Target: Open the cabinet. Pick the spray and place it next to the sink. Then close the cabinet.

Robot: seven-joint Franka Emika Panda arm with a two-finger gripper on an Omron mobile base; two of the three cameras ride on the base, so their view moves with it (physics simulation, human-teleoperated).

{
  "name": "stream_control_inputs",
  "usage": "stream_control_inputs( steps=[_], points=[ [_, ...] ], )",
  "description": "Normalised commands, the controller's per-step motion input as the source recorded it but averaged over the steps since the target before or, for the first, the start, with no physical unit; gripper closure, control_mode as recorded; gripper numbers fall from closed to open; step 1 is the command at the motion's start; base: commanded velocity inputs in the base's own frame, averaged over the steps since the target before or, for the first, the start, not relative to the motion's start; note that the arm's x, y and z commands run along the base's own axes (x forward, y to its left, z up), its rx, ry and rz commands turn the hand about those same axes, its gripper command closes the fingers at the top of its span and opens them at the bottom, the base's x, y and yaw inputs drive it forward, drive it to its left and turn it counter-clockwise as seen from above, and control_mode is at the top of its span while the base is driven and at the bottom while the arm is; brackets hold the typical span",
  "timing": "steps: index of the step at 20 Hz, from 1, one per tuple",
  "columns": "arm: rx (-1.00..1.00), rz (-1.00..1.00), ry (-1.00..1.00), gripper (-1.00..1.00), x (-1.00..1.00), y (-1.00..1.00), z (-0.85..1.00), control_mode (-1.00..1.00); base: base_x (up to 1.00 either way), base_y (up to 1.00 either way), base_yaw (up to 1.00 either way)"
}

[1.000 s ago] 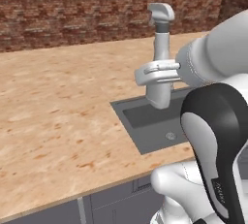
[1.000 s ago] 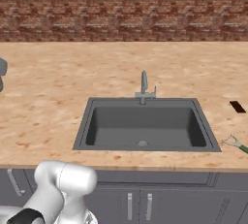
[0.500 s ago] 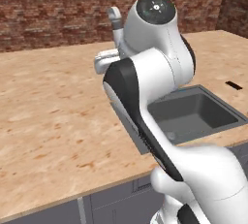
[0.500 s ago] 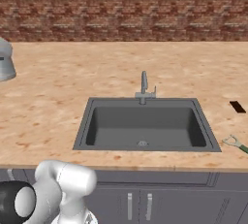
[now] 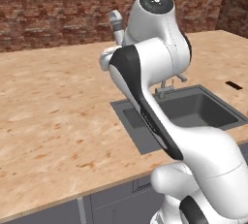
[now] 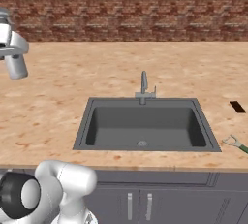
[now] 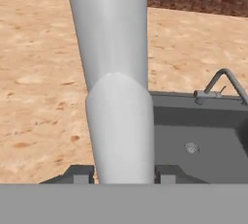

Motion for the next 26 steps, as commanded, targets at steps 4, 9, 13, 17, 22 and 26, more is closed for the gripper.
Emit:
stream_control_inputs(
  steps=[4, 9, 13, 17, 22, 26],
  points=[
    [0.00, 0.30, 0.01, 1.00, 0.05, -0.13, -0.72, -1.00, 0.00, 0.00, 0.00],
    [0.03, 0.35, 0.02, 1.00, 0.09, -0.13, -0.61, -1.00, 0.00, 0.00, 0.00],
    [0.06, 0.26, 0.00, 1.00, 0.08, -0.03, -0.28, -1.00, 0.00, 0.00, 0.00],
    [0.00, 0.03, 0.03, 1.00, 0.09, -0.08, -0.03, -1.00, 0.00, 0.00, 0.00],
    [0.01, 0.00, 0.05, 1.00, 0.27, -0.05, -0.20, -1.00, 0.00, 0.00, 0.00],
    [0.10, 0.00, 0.10, 1.00, 0.09, -0.01, -0.23, -1.00, 0.00, 0.00, 0.00]
  ],
)
